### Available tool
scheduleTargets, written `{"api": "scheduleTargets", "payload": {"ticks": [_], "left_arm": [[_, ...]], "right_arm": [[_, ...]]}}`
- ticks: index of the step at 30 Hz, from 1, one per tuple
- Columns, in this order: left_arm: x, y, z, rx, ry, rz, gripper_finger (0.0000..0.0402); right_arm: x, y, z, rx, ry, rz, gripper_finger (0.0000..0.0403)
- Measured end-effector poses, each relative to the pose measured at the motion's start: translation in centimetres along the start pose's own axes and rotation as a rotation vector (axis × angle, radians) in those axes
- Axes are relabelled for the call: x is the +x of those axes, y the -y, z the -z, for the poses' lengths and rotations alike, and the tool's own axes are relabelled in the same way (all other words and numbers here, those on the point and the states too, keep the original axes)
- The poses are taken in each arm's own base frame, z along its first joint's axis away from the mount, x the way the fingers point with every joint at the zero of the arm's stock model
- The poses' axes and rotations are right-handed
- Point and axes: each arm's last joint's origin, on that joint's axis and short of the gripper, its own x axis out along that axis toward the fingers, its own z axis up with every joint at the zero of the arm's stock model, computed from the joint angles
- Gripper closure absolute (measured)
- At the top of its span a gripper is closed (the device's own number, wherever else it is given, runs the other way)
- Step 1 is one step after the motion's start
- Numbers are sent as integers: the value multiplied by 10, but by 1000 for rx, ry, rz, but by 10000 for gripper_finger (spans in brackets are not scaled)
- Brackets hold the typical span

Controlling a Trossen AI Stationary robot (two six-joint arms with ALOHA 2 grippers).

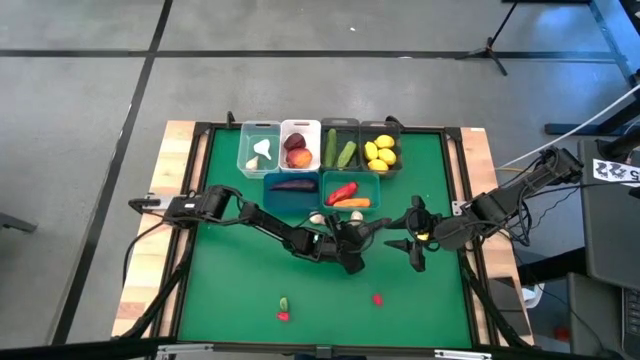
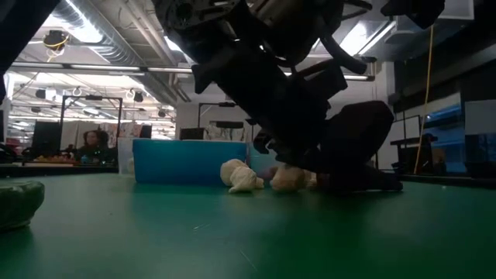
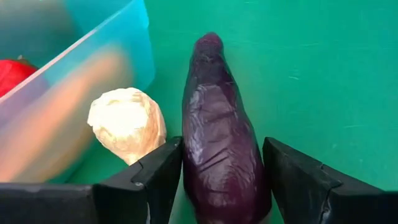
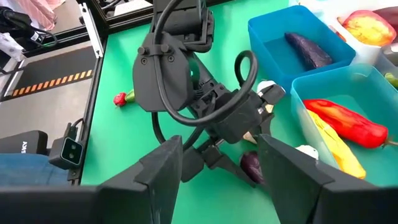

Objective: Sort produce into baskets
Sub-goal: Put the eggplant into the dark blue bin

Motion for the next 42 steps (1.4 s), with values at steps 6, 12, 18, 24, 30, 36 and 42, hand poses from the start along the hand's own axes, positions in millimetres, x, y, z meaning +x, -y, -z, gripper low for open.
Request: {"api": "scheduleTargets", "payload": {"ticks": [6, 12, 18, 24, 30, 36, 42], "left_arm": [[0, 0, 1, 26, -6, 5, 205], [-6, 1, -5, 42, -9, 38, 244], [-23, -1, -23, 42, -1, 48, 235], [-68, -15, -56, 138, -41, 31, 231], [-129, -55, -81, 248, -156, -127, 230], [-187, -111, -77, 306, -223, -263, 229], [-222, -160, -43, 263, -198, -127, 229]], "right_arm": [[0, 0, 0, 0, 0, 0, 194], [0, 0, 0, -8, -7, -4, 194], [-1, 1, 3, -19, -32, -1, 194], [-4, 3, 2, -19, -32, -1, 194], [-5, 4, 3, -21, -35, 0, 194], [-5, 5, 4, -28, -47, 8, 194], [-5, 5, 4, -31, -52, 11, 194]]}}
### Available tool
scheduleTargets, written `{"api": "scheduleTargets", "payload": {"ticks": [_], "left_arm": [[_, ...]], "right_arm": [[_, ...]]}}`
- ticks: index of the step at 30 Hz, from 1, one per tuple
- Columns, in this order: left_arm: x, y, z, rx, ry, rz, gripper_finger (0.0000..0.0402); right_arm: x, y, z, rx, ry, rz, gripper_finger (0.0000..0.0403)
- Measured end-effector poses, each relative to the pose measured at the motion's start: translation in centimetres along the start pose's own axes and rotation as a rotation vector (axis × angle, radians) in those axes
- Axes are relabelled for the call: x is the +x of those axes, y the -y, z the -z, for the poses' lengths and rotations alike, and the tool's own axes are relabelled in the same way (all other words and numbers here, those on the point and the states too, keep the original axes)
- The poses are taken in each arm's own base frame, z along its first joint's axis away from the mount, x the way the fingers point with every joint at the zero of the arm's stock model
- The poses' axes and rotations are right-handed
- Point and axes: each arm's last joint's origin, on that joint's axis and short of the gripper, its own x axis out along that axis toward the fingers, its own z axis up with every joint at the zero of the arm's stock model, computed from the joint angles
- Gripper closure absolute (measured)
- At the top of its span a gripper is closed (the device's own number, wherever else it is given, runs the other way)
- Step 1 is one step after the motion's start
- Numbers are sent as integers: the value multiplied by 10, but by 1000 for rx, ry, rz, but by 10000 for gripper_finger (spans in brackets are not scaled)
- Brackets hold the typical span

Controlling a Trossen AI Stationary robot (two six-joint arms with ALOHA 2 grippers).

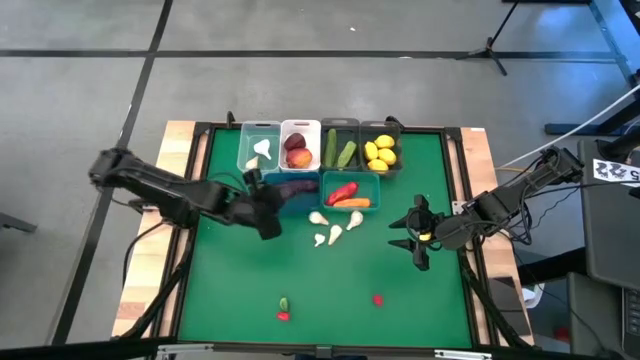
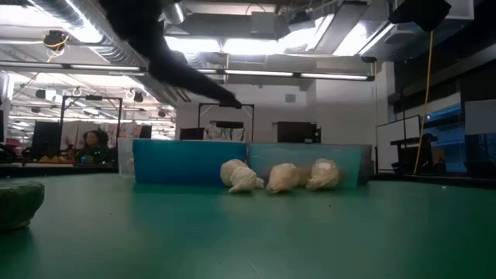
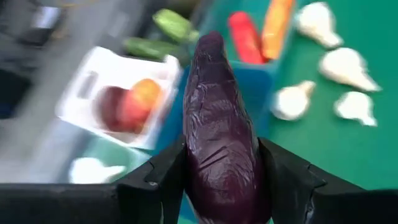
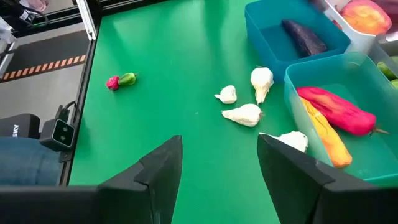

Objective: Sort produce into baskets
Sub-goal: Put the eggplant into the dark blue bin, then put the green chili pepper into the light blue bin

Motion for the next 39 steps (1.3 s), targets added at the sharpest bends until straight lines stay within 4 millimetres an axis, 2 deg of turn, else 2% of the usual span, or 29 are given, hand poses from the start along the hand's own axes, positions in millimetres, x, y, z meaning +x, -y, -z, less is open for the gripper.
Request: {"api": "scheduleTargets", "payload": {"ticks": [3, 6, 11, 14, 17, 21, 31, 34, 39], "left_arm": [[11, -13, 23, -90, 76, 105, 229], [29, -17, 46, -116, 123, 179, 229], [59, -28, 78, -174, 76, 144, 229], [67, -31, 88, -197, 60, 213, 229], [72, -33, 91, -196, 62, 269, 229], [75, -39, 90, -217, 59, 253, 221], [78, -48, 88, -208, 61, 218, 133], [74, -51, 79, -192, 97, 217, 122], [57, -58, 51, -205, 201, 227, 119]], "right_arm": [[0, 0, 0, 1, 1, 0, 194], [0, 0, 0, 1, 2, -1, 194], [0, 0, 0, 3, 2, -1, 194], [0, 0, 0, 3, 2, -1, 194], [0, 0, 0, 4, 2, -1, 194], [0, 0, 0, 5, 2, 0, 194], [0, 0, 0, 4, 2, 0, 194], [0, 0, 0, 2, 2, 0, 194], [0, 0, -1, 5, 7, -4, 194]]}}
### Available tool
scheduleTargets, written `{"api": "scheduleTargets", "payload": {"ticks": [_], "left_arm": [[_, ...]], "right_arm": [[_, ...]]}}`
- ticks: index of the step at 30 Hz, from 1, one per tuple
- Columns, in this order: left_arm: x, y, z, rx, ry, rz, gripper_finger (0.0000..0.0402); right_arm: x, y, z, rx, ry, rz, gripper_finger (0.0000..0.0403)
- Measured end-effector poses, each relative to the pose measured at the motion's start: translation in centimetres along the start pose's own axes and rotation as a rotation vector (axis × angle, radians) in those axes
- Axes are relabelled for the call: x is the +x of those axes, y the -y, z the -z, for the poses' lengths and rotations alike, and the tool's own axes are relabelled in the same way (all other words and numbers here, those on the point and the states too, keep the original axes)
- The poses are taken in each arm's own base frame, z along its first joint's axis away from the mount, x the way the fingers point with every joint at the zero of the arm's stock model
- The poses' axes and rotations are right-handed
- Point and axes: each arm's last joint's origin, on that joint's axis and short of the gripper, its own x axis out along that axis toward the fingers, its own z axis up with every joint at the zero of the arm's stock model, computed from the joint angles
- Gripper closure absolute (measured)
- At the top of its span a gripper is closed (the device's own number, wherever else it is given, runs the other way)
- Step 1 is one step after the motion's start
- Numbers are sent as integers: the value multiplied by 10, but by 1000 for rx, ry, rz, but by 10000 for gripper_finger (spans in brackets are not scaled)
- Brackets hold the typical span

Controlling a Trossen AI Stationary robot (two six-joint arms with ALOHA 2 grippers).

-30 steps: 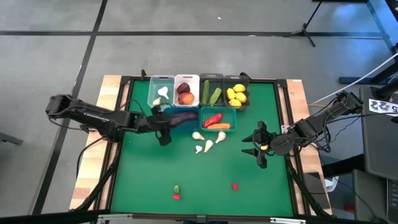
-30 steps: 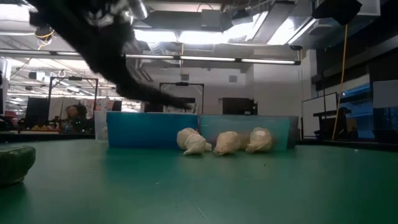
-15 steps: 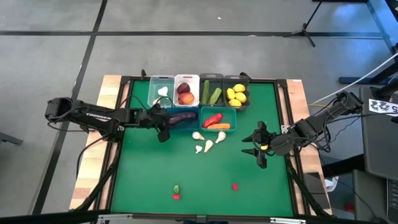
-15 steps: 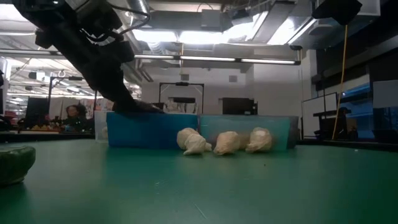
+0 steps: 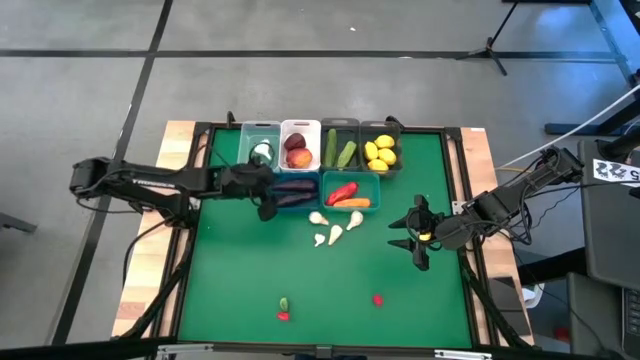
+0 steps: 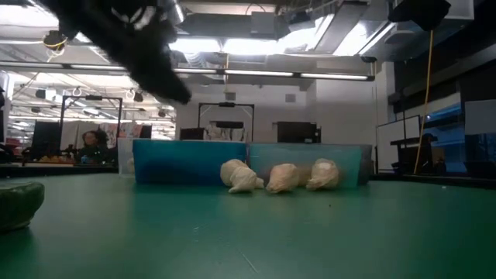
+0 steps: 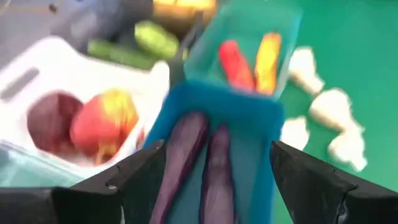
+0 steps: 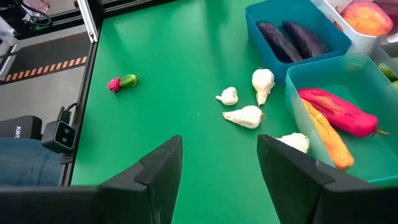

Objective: Sort produce into baskets
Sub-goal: Put the green chili pepper into the light blue bin

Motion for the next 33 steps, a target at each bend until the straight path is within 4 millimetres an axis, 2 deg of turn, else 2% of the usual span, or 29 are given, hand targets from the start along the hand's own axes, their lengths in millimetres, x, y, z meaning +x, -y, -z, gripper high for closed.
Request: {"api": "scheduleTargets", "payload": {"ticks": [7, 12, 19, 22, 28, 33], "left_arm": [[-38, 13, -45, -22, 194, 97, 119], [-64, 34, -54, -30, 271, 238, 119], [-74, 82, -36, -7, 183, 441, 119], [-73, 104, -24, -11, 137, 452, 119], [-60, 158, 9, -10, 38, 488, 119], [-46, 195, 35, -13, 60, 476, 119]], "right_arm": [[0, -2, -2, 10, 7, -35, 194], [0, -7, -5, 1, 11, -129, 194], [-2, -23, -7, -132, 71, -244, 194], [-2, -28, -4, -162, 68, -262, 194], [6, -37, 3, -181, 50, -222, 194], [17, -40, 7, -195, 25, -186, 194]]}}
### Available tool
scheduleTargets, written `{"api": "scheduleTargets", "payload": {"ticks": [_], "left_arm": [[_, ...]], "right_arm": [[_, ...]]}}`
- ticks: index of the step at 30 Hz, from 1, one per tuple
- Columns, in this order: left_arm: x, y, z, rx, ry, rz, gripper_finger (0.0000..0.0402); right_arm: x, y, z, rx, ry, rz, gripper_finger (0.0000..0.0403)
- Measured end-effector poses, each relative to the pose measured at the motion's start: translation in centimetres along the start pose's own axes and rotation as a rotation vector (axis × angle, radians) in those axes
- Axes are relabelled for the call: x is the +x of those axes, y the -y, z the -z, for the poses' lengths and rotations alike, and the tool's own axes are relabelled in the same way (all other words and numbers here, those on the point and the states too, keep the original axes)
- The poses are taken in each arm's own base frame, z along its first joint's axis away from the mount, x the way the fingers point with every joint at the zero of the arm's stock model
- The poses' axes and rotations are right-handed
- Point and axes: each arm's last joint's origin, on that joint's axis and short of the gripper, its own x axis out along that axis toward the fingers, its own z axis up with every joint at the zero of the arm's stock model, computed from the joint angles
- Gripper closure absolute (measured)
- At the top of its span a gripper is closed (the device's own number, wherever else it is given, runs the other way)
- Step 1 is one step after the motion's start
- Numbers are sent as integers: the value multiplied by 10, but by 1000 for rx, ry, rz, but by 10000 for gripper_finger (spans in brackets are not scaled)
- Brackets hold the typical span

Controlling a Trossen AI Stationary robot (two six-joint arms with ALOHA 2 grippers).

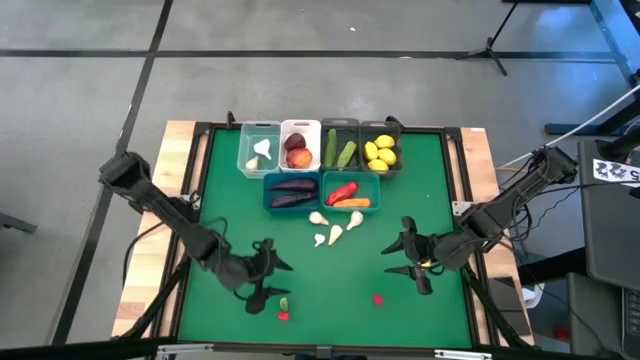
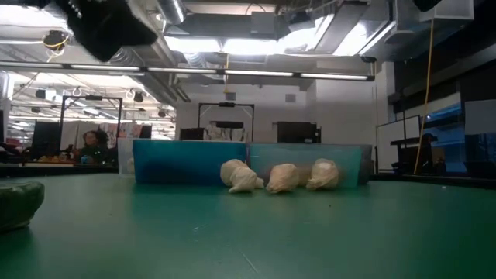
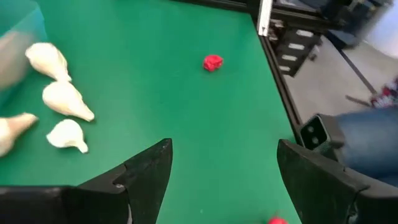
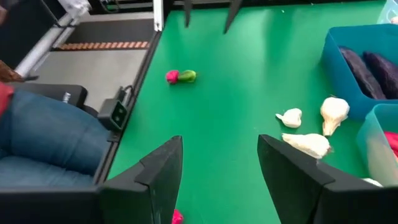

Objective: Sort produce into baskets
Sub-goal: Put the green chili pepper into the light blue bin

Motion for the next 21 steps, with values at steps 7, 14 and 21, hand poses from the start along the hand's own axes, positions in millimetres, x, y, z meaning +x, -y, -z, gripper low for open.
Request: {"api": "scheduleTargets", "payload": {"ticks": [7, 14, 21], "left_arm": [[16, 33, 33, -86, -21, 24, 119], [8, 62, 50, -20, -63, 43, 119], [12, 50, 52, 41, -96, -73, 119]], "right_arm": [[16, -5, 4, -9, -20, 18, 194], [26, -7, 9, -29, -53, 32, 194], [29, -8, 8, -10, -48, 30, 194]]}}
